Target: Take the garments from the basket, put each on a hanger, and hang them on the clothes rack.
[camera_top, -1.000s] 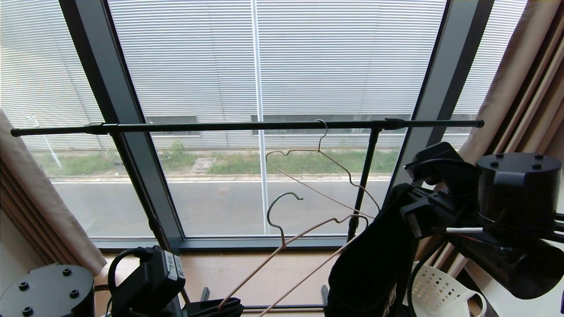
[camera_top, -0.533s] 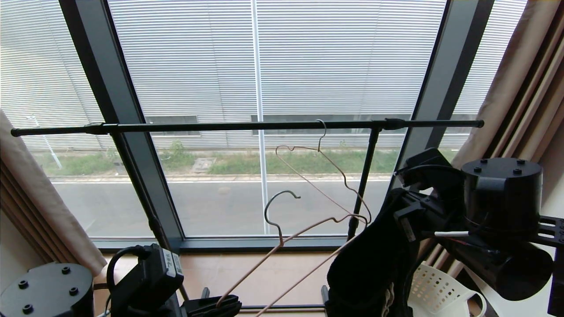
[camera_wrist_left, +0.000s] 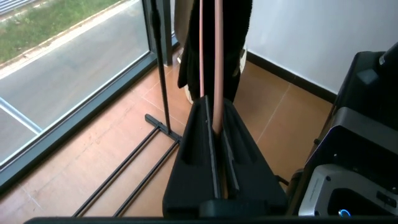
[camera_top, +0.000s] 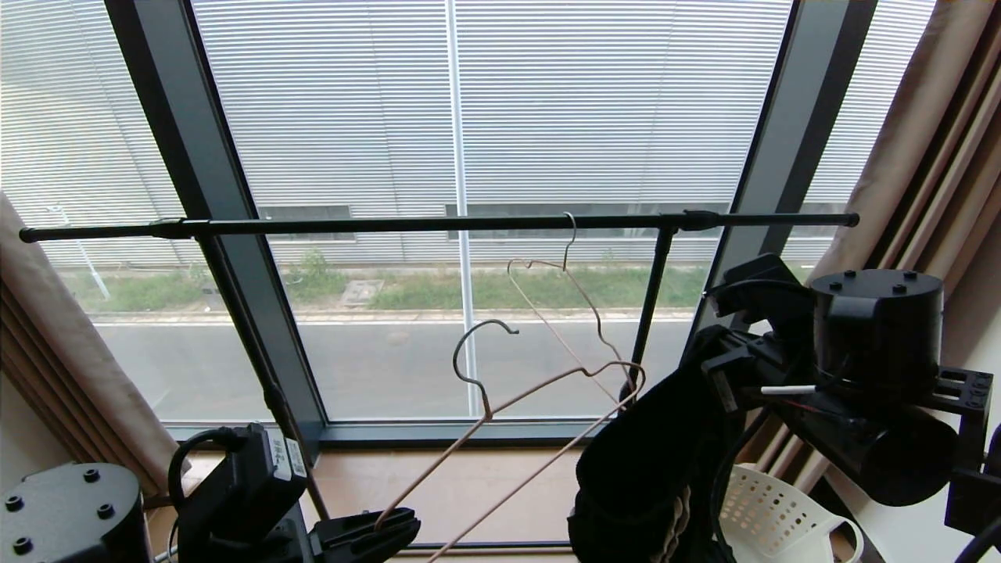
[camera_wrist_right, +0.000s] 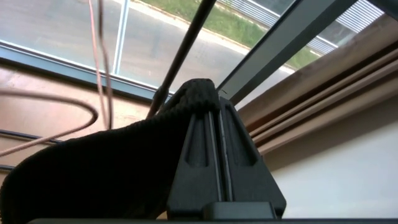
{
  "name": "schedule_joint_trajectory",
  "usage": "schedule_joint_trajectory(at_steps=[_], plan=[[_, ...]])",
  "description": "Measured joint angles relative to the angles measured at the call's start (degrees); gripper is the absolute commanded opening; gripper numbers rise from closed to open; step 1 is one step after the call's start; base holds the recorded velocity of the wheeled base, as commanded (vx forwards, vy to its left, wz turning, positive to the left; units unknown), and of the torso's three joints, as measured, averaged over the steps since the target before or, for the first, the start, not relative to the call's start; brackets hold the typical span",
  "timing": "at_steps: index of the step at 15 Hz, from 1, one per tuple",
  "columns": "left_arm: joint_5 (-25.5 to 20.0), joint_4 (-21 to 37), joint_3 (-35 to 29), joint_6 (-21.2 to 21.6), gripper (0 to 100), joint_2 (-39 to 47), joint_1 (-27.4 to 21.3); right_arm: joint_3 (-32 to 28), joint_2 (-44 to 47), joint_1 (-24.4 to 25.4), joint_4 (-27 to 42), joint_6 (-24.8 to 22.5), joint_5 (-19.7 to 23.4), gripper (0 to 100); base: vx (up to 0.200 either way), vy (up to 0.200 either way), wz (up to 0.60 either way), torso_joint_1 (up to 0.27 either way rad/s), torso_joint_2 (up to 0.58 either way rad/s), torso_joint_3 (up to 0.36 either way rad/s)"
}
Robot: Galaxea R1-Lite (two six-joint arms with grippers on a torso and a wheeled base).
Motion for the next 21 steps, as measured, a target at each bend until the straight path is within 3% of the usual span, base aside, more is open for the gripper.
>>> schedule_joint_trajectory(at_steps=[3,8,18,21], plan=[[-2.82,0.02,1.06,1.72,0,-0.33,-0.11,-1.02,1.11,-1.18,-0.09,0.17,0.00,0,0.000,0.000,0.00,0.000,0.00,0.000],[-2.89,0.00,1.16,2.13,0,0.13,-0.22,-1.27,1.33,-0.74,-0.35,0.22,-0.33,0,0.000,0.000,0.00,0.000,0.00,0.000],[-2.60,-0.74,-0.07,1.94,0,2.26,-0.87,-1.55,1.60,8.33,-0.24,2.94,-2.27,0,0.000,0.000,0.00,0.000,0.00,0.000],[-1.69,-0.78,-0.71,1.77,0,2.65,-0.30,-2.35,1.66,11.93,-0.24,3.45,-6.22,0,0.000,0.000,0.00,0.000,0.00,0.000]])
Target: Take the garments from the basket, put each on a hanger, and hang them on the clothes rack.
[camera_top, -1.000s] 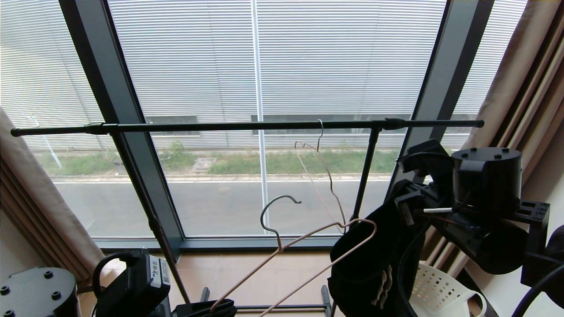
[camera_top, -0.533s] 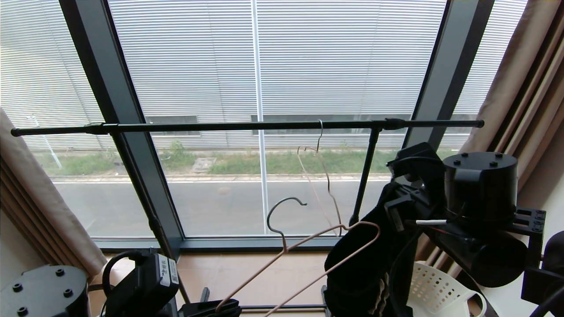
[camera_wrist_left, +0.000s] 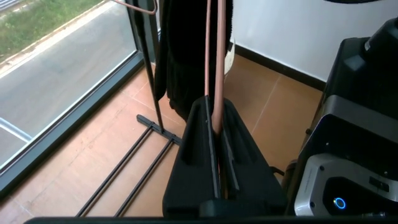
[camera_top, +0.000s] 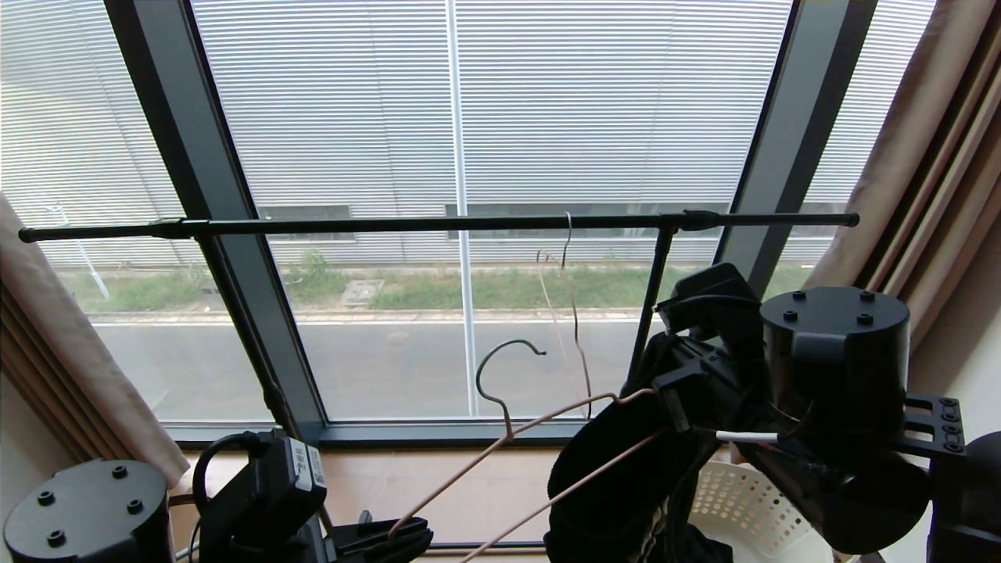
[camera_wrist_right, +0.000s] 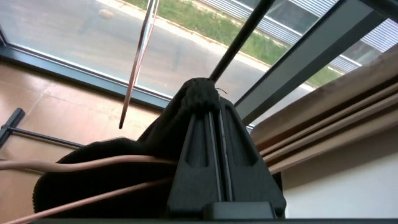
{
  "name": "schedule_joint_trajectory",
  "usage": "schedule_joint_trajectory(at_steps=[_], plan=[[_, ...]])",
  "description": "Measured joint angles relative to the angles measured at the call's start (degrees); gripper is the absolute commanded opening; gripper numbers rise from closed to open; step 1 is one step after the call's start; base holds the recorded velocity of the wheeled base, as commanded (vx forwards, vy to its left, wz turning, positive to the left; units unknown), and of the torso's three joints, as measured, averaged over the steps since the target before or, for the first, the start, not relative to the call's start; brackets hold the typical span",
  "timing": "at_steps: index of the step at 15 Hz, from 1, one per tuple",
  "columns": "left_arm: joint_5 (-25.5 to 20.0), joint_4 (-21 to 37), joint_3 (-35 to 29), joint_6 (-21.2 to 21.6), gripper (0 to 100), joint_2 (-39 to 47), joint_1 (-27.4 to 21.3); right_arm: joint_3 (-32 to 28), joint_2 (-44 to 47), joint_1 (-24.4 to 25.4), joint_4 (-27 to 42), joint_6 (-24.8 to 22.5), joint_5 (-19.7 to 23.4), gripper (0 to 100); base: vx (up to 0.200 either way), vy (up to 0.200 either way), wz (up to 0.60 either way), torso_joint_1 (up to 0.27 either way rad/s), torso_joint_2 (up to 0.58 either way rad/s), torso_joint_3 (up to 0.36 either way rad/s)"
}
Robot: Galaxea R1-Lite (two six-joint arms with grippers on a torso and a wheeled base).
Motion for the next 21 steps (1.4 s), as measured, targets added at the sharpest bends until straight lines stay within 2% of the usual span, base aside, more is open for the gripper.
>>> schedule_joint_trajectory(at_steps=[2,4,6,7,9,12,21], plan=[[1.73,0.00,-0.37,0.01,0,0.26,0.46,-0.73,0.02,1.08,0.11,-0.05,-2.08,0,0.000,0.000,0.00,0.000,0.00,0.000],[3.72,-0.93,-0.98,0.01,0,0.55,1.23,-2.80,0.38,1.80,-0.15,-0.06,-10.64,0,0.000,0.000,0.00,0.000,0.00,0.000],[5.75,-2.82,-1.18,0.06,0,0.99,1.45,-4.10,0.74,2.13,-0.11,0.11,-12.20,0,0.000,0.000,0.00,0.000,0.00,0.000],[7.53,-3.72,-1.27,0.15,0,1.44,1.45,-4.44,0.85,2.18,-0.11,0.17,-12.81,0,0.000,0.000,0.00,0.000,0.00,0.000],[8.35,-4.34,-1.33,0.26,0,2.21,1.49,-4.66,0.96,2.21,-0.01,0.17,-12.95,0,0.000,0.000,0.00,0.000,0.00,0.000],[11.53,-9.65,-1.11,0.34,0,4.80,1.45,-4.71,0.13,2.46,0.21,0.16,-13.14,0,0.000,0.000,0.00,0.000,0.00,0.000],[11.78,-10.64,-0.83,0.26,0,8.47,-0.78,-7.74,-0.39,10.51,0.46,1.15,-13.14,0,0.000,0.000,0.00,0.000,0.00,0.000]])
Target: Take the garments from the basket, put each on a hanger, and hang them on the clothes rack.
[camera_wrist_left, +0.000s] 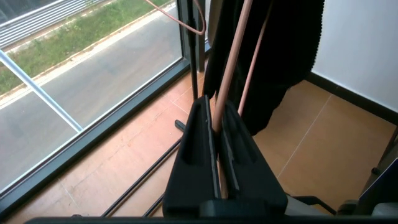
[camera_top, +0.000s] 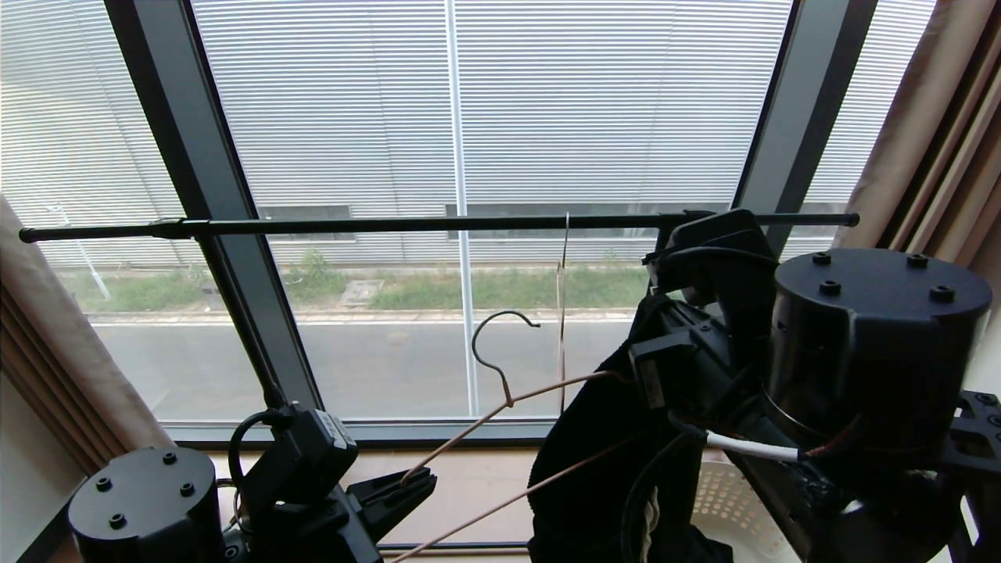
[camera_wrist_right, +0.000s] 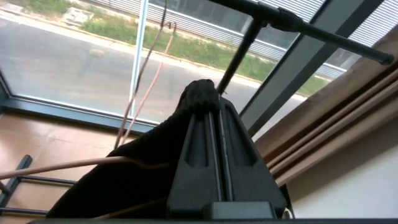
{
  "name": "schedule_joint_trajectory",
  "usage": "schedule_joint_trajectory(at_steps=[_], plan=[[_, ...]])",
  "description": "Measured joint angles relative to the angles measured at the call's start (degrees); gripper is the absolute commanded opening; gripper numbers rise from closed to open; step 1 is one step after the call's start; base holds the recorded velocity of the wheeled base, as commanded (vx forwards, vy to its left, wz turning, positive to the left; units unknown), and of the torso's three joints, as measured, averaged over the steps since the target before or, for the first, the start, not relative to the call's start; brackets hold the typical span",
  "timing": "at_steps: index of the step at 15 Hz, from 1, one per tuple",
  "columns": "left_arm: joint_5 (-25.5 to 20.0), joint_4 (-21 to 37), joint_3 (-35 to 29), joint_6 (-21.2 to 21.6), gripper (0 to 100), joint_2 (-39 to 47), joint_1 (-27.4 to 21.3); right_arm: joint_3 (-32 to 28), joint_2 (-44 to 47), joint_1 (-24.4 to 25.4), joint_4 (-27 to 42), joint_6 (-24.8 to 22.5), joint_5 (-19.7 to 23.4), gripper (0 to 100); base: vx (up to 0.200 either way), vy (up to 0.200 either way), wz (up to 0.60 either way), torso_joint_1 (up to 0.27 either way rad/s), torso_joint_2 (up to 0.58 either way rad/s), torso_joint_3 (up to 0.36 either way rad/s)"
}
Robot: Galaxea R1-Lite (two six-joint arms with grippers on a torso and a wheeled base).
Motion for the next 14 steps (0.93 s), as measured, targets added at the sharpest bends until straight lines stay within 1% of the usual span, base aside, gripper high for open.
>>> schedule_joint_trajectory(at_steps=[5,8,12,13,14], plan=[[0.00,-0.02,0.00,-0.33,0,0.29,-0.18,-2.32,3.01,6.70,0.09,1.23,0.00,0,0.000,0.000,0.00,0.000,0.00,0.000],[0.00,-0.16,0.00,-0.37,0,0.68,-0.18,-4.63,5.24,10.51,0.05,3.12,-0.05,0,0.000,0.000,0.00,0.000,0.00,0.000],[0.00,-3.08,0.61,-0.41,0,1.73,-0.18,-5.49,6.45,11.65,0.00,3.74,-0.11,0,0.000,0.000,0.00,0.000,0.00,0.000],[0.00,-4.08,0.88,-0.41,0,2.17,-0.18,-5.45,6.40,11.67,-0.04,3.99,-0.16,100,0.000,0.000,0.00,0.000,0.00,0.000],[0.00,-5.08,1.22,-0.41,0,2.54,-0.18,-5.18,6.21,11.67,-0.04,4.10,-0.16,100,0.000,0.000,0.00,0.000,0.00,0.000]])
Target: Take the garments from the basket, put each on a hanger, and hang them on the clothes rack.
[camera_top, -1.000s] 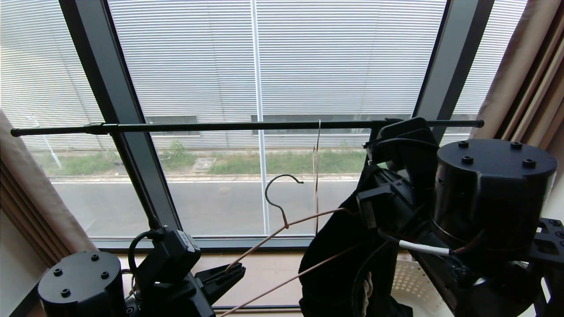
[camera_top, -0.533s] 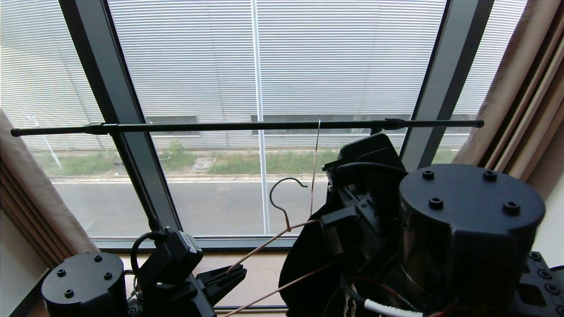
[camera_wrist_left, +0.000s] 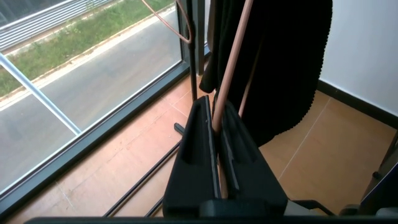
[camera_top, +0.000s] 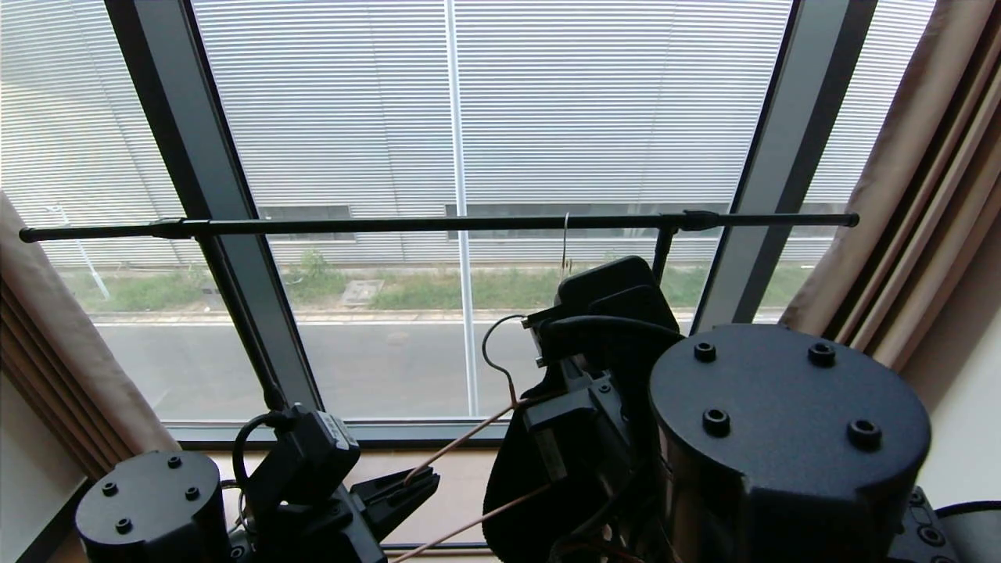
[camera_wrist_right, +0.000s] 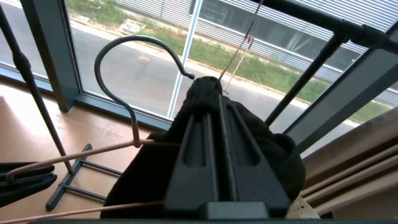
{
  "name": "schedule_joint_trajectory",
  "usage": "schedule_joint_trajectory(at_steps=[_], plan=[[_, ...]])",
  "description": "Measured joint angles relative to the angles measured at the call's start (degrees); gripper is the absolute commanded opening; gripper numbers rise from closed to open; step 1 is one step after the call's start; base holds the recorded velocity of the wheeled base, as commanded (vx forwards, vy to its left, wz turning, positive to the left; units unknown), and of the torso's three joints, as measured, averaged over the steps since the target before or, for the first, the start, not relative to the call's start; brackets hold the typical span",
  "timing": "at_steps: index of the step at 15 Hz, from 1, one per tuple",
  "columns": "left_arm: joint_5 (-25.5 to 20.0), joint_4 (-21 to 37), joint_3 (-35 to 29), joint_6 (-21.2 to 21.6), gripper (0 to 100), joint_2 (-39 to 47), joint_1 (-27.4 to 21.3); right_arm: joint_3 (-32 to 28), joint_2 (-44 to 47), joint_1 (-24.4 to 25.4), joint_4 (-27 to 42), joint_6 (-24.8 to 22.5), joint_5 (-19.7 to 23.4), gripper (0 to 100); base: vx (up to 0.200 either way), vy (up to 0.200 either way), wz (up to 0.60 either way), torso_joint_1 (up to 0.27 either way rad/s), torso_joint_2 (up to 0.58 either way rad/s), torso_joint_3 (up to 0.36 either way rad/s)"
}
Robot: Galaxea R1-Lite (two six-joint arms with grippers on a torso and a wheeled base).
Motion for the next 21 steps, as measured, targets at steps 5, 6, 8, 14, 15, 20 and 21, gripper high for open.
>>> schedule_joint_trajectory(at_steps=[5,6,8,14,15,20,21], plan=[[0.00,-2.69,1.06,-0.02,0,0.99,-0.12,1.99,-4.00,-5.44,0.00,0.49,-0.68,100,0.000,0.000,0.00,0.000,0.00,0.000],[0.00,-3.24,1.27,0.00,0,1.06,-0.15,2.18,-4.60,-6.40,0.00,0.52,-0.71,100,0.000,0.000,0.00,0.000,0.00,0.000],[0.00,-4.46,1.71,0.00,0,1.15,-0.37,2.23,-4.90,-7.17,-0.22,0.55,-0.68,100,0.000,0.000,0.00,0.000,0.00,0.000],[0.00,-4.91,1.95,-0.02,0,1.18,-1.05,0.00,-1.57,-5.44,-0.24,0.49,-0.71,100,0.000,0.000,0.00,0.000,0.00,0.000],[0.00,-5.38,1.95,-0.05,0,1.18,-1.05,-0.16,-0.91,-4.28,-0.16,0.50,-0.72,100,0.000,0.000,0.00,0.000,0.00,0.000],[0.00,-5.42,1.60,-0.68,0,1.32,-0.72,0.52,0.74,-1.22,0.17,0.55,-0.72,100,0.000,0.000,0.00,0.000,0.00,0.000],[0.05,-5.45,1.48,-1.10,0,1.34,-0.61,0.79,0.74,-1.05,0.17,0.55,-0.71,100,0.000,0.000,0.00,0.000,0.00,0.000]])
